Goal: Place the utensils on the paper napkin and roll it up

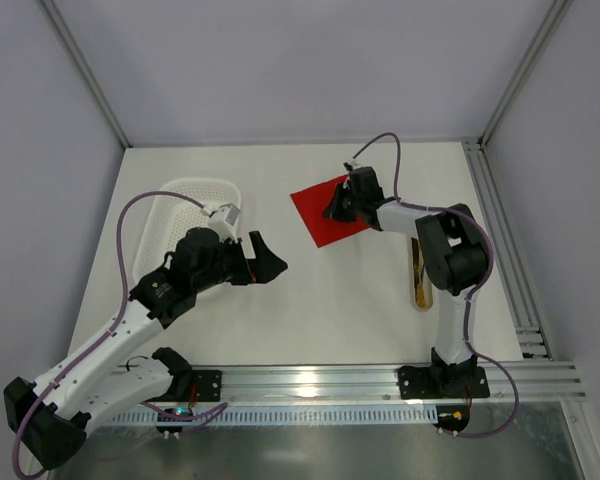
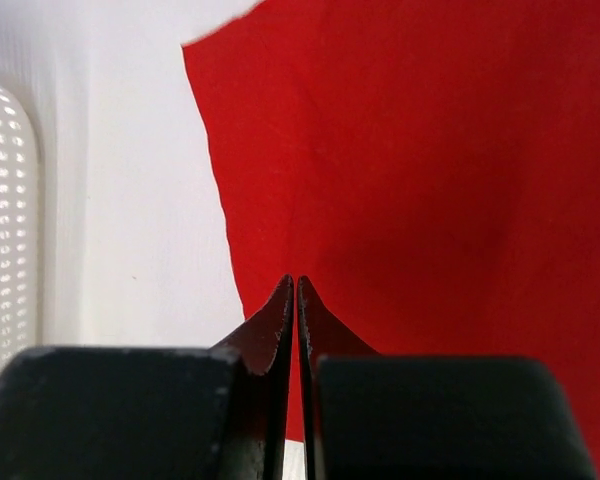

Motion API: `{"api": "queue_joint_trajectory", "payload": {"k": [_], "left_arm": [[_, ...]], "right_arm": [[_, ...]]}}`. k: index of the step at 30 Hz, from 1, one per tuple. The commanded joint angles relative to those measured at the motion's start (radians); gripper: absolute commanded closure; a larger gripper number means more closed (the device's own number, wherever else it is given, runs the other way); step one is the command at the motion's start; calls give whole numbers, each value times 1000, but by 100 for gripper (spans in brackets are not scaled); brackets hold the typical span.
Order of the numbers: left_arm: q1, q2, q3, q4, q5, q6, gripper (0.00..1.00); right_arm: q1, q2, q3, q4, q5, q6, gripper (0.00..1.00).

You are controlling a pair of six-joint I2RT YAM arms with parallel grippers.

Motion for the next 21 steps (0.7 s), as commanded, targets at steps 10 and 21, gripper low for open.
{"api": "queue_joint_trajectory", "payload": {"k": [10, 21], "left_arm": [[3, -48, -13, 20, -122, -41, 0], [3, -14, -10, 13, -173, -13, 0]], "right_arm": [[68, -45, -141, 1, 20, -24, 96], [174, -255, -550, 148, 22, 44, 96]]}}
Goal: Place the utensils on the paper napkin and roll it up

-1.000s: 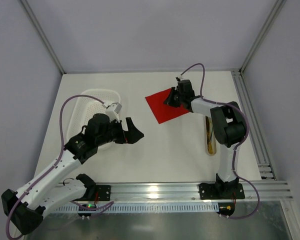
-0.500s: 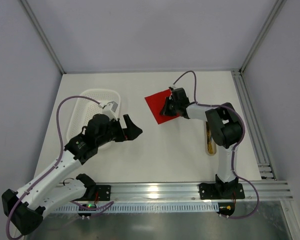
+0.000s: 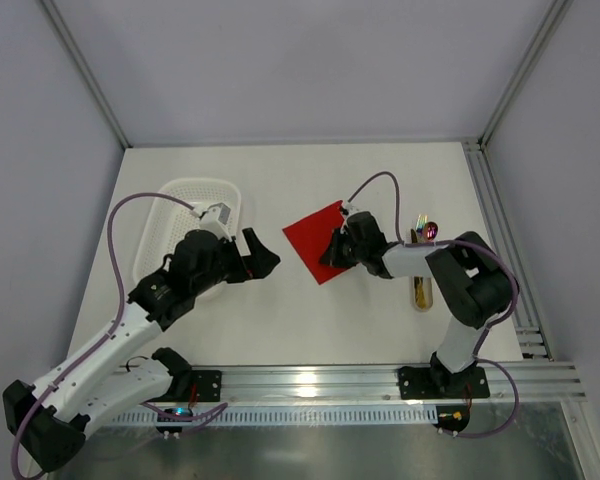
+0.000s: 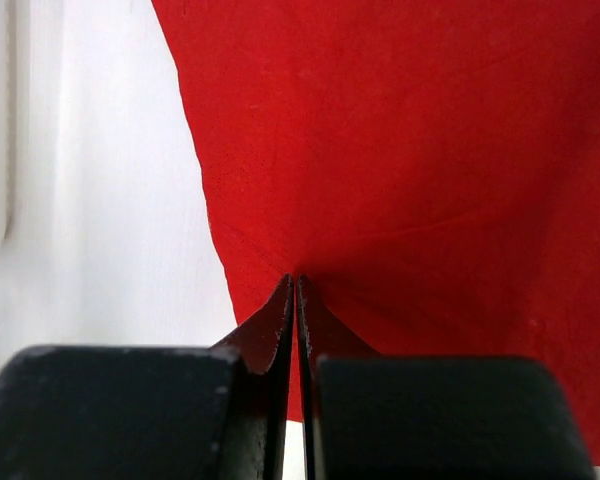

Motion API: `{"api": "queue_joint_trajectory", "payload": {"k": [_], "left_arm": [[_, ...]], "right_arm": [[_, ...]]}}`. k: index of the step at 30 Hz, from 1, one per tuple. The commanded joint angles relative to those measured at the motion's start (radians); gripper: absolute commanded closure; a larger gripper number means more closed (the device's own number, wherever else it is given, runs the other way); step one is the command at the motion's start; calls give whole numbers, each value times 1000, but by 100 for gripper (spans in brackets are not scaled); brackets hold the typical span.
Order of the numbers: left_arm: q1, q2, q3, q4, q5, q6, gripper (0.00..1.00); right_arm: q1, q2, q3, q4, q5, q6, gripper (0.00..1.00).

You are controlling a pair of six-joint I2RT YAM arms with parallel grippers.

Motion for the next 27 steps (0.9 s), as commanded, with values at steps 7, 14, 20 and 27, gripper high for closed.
{"api": "queue_joint_trajectory", "payload": {"k": [7, 14, 20, 27], "left_arm": [[3, 8, -23, 23, -16, 12, 1], [3, 22, 32, -41, 5, 124, 0], [3, 16, 49, -64, 57, 120, 0], [3, -27, 21, -110, 46, 123, 0]], "right_arm": [[148, -169, -263, 15, 46, 48, 96], [163, -393, -263, -142, 76, 48, 91], [136, -547, -10, -463, 196, -65, 77], [-105, -545, 188, -843, 403, -239, 76]]}}
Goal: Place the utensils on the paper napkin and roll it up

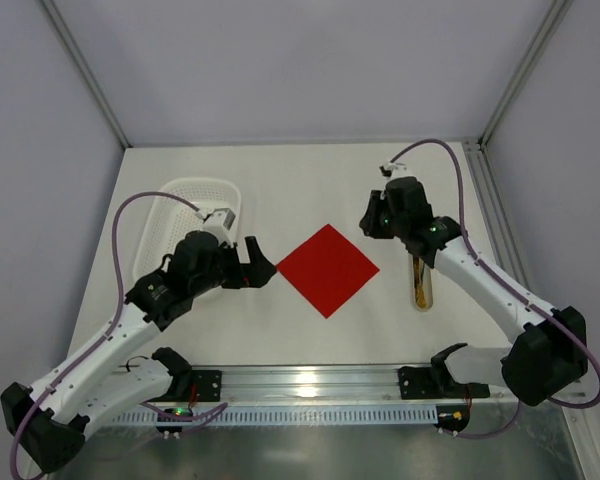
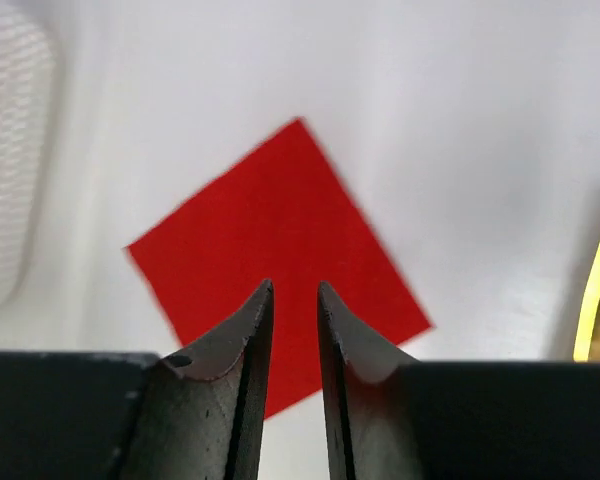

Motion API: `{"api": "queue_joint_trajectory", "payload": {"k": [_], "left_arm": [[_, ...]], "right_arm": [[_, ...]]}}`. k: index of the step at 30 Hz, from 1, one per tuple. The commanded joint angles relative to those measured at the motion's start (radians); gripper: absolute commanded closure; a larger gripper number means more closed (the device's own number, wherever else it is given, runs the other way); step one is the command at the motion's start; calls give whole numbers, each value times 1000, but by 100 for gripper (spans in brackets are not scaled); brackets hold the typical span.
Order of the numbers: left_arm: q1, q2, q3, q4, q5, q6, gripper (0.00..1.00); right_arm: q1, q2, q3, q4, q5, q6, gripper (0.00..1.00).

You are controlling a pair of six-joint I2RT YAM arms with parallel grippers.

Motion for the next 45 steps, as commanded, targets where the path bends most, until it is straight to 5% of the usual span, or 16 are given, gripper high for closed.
{"api": "queue_joint_trajectory", "payload": {"k": [1, 6, 17, 45], "left_arm": [[3, -45, -8, 4, 18, 11, 0], [3, -55, -19, 21, 47, 8, 0], [3, -42, -22, 29, 84, 6, 1], [3, -101, -26, 69, 89, 9, 0]], "right_arm": [[-115, 1, 38, -298, 171, -113, 73], [-231, 62, 78, -411, 251, -185, 69], [-378, 181, 9, -411, 168, -265, 66], [-422, 408, 21, -362, 84, -262, 70]]}}
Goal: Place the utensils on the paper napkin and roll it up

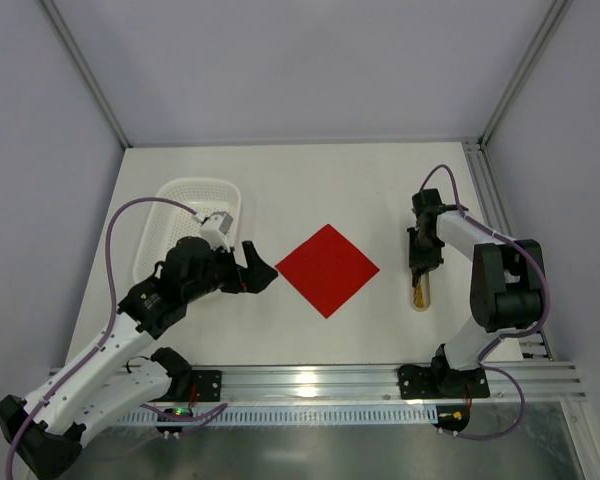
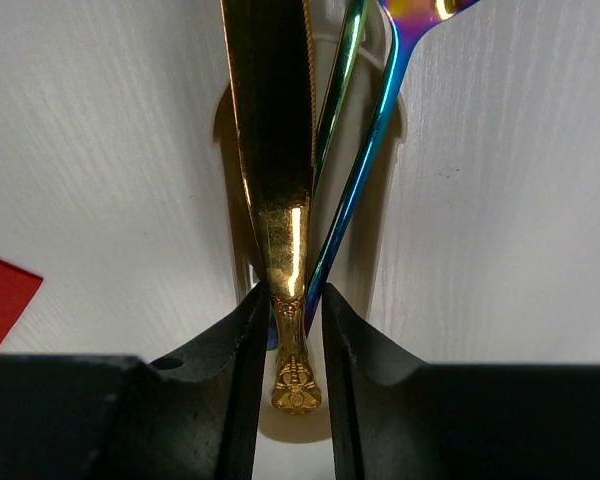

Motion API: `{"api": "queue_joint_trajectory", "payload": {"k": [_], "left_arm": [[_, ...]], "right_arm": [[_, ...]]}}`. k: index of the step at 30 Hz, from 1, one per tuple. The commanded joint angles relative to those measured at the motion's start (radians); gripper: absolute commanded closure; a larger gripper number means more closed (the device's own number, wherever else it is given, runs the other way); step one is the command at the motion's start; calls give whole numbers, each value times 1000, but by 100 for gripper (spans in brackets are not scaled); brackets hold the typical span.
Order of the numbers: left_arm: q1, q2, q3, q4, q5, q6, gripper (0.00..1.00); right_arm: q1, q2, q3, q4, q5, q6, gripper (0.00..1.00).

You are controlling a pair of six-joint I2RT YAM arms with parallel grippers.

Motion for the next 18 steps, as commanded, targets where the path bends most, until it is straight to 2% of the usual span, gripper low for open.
{"api": "queue_joint_trajectory", "payload": {"k": [1, 7, 14, 18], "left_arm": [[3, -15, 10, 41, 17, 9, 0], [3, -7, 10, 47, 20, 11, 0], [3, -7, 7, 50, 17, 6, 0], [1, -1, 11, 50, 18, 9, 1]], "right_arm": [[-8, 17, 24, 8, -2, -9, 70], [-10, 34, 25, 17, -24, -20, 74], [-11, -24, 40, -6, -8, -22, 92], [-11, -47, 65, -55, 16, -17, 96]]}}
